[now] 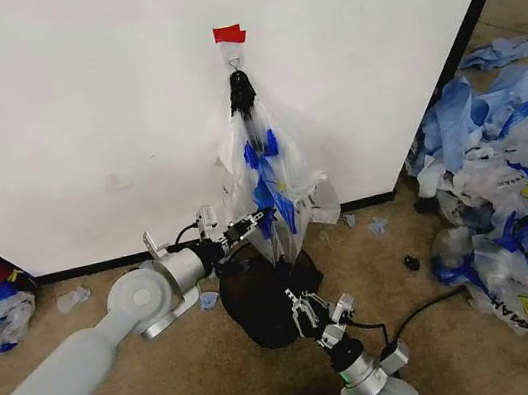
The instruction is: Pick up the garbage bag from the wall and place it over the trash bin.
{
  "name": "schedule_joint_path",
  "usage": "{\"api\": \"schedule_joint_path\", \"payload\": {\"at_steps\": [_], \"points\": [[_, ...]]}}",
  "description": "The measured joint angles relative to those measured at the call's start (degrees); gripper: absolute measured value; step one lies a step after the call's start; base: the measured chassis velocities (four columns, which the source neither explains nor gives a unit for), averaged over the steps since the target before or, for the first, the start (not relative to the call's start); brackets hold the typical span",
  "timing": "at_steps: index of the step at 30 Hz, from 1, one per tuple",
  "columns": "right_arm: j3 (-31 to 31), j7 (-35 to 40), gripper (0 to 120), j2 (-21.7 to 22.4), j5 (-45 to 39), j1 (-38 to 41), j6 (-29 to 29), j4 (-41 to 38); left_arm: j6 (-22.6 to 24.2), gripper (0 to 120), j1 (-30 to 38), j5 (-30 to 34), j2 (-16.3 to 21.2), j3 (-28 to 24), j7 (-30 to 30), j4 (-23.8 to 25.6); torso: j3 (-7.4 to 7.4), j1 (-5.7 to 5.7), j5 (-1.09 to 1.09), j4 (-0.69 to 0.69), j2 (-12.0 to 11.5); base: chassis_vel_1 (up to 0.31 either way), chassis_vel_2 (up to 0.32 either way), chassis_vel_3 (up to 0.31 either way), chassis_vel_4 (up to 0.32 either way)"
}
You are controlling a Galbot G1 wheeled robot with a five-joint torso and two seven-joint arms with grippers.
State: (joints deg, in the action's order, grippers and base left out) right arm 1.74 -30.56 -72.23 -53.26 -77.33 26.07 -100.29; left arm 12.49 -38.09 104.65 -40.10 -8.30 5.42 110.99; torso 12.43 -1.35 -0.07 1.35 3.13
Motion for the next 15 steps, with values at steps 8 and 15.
{"api": "schedule_joint_path", "payload": {"at_steps": [8,15], "points": [[-0.07,0.00,0,-0.13,0.00,0.05,0.02,0.07,-0.55,0,-1.03,-0.03,0.17,2.10,-0.03,0.83,0.00,0.00,0.00,0.00,0.00,0.000,0.000,0.000,0.000],[-0.14,0.02,0,-0.23,-0.05,0.10,0.03,0.08,-0.80,0,-4.29,0.02,1.67,5.93,-0.17,3.04,0.00,0.00,0.00,0.00,0.00,0.000,0.000,0.000,0.000]]}}
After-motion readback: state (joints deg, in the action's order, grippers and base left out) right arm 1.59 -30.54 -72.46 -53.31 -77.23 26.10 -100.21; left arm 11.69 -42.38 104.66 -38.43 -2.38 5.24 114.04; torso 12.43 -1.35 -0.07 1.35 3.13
